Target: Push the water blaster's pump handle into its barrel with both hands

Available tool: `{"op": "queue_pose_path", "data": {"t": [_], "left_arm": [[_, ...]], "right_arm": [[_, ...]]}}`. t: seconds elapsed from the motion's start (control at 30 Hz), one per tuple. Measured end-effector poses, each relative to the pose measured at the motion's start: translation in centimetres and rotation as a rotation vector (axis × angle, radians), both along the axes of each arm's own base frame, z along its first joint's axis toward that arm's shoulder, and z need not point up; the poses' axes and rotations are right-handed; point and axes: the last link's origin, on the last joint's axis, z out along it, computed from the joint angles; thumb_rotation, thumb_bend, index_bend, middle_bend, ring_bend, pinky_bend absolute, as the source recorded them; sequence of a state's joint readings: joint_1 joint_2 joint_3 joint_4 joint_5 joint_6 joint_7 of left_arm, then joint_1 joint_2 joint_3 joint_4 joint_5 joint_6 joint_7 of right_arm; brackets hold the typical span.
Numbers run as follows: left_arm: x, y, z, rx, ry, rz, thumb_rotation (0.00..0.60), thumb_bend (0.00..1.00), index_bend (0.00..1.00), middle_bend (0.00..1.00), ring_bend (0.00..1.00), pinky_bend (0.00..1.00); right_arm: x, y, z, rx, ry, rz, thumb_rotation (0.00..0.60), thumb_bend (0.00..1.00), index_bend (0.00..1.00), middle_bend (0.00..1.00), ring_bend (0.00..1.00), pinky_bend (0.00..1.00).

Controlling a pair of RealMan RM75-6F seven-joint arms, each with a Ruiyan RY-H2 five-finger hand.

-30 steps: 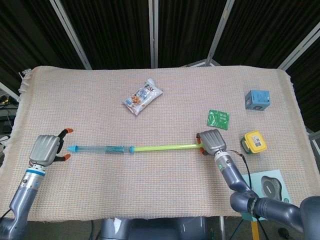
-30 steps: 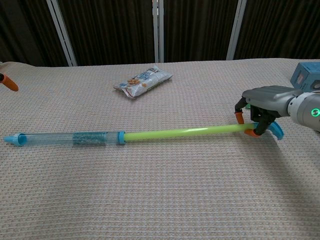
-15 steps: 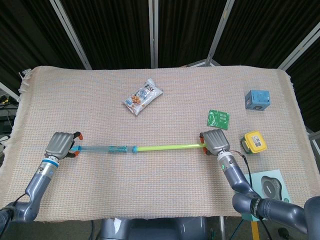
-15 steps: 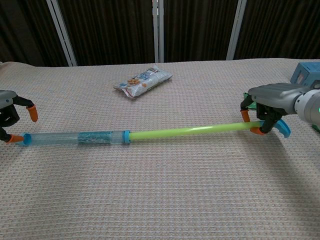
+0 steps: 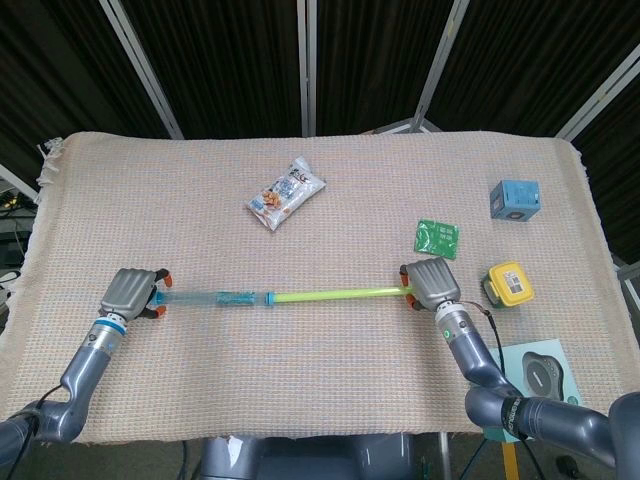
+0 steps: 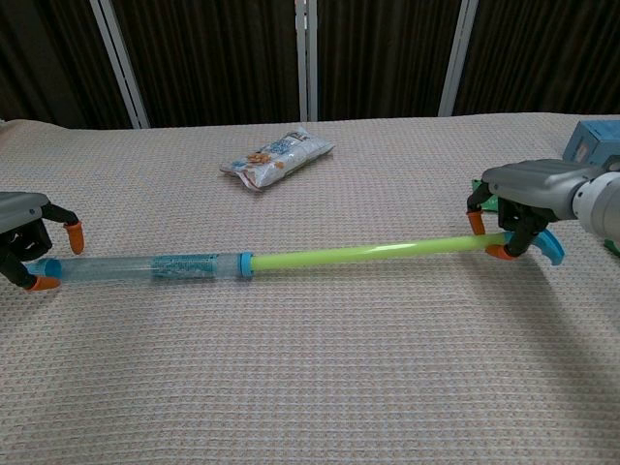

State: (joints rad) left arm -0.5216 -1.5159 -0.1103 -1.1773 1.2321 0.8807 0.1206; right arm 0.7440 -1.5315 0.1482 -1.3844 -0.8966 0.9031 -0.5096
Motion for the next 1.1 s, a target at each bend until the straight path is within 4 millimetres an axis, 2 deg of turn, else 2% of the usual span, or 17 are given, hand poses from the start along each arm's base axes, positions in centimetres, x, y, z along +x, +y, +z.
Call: {"op": "queue_pose_path", "data": {"t": [0.13, 0.23, 0.3, 0.4, 0.8, 1.1], "left_arm": [[0.1, 0.3, -0.4, -0.004, -0.007, 0.008, 0.600, 0.34, 0.54, 0.89, 0.84, 1.00], [0.3, 0.4, -0.6, -0.007, -0.015, 0.010, 0.600, 0.41, 0.70, 0.89, 0.84, 1.00], [0.5, 0.5, -0.6, -0.007, -0.022, 0.014, 0.600, 0.44, 0.77, 0.89, 0.84, 1.00], [0.9, 0.6, -0.6, -0.005, -0.040, 0.019, 0.600, 0.46, 0.82, 0.89, 0.84, 1.00], [4.0, 1.3, 0.7, 0.030, -0.132, 0.014, 0.600, 0.46, 0.84, 0.89, 0.84, 1.00], [6.2, 1.6, 0.0, 0.017, -0.144, -0.022, 0.600, 0.46, 0.84, 0.89, 0.84, 1.00]], "right_arm": [[0.0, 0.1, 0.0, -0.002, -0.004, -0.001, 0.600, 0.43, 0.67, 1.00, 1.00, 1.00], [0.0, 0.1, 0.1, -0.002, -0.006, -0.003, 0.600, 0.44, 0.68, 1.00, 1.00, 1.00], [0.0, 0.1, 0.1, -0.003, -0.011, -0.004, 0.600, 0.44, 0.68, 1.00, 1.00, 1.00], [0.2, 0.1, 0.3, -0.005, -0.023, -0.005, 0.600, 0.44, 0.68, 1.00, 1.00, 1.00], [2.2, 0.4, 1.6, -0.024, -0.146, -0.060, 0.600, 0.47, 0.68, 1.00, 1.00, 1.00], [3.9, 0.4, 1.1, -0.005, -0.156, -0.039, 0.600, 0.47, 0.68, 1.00, 1.00, 1.00]]}}
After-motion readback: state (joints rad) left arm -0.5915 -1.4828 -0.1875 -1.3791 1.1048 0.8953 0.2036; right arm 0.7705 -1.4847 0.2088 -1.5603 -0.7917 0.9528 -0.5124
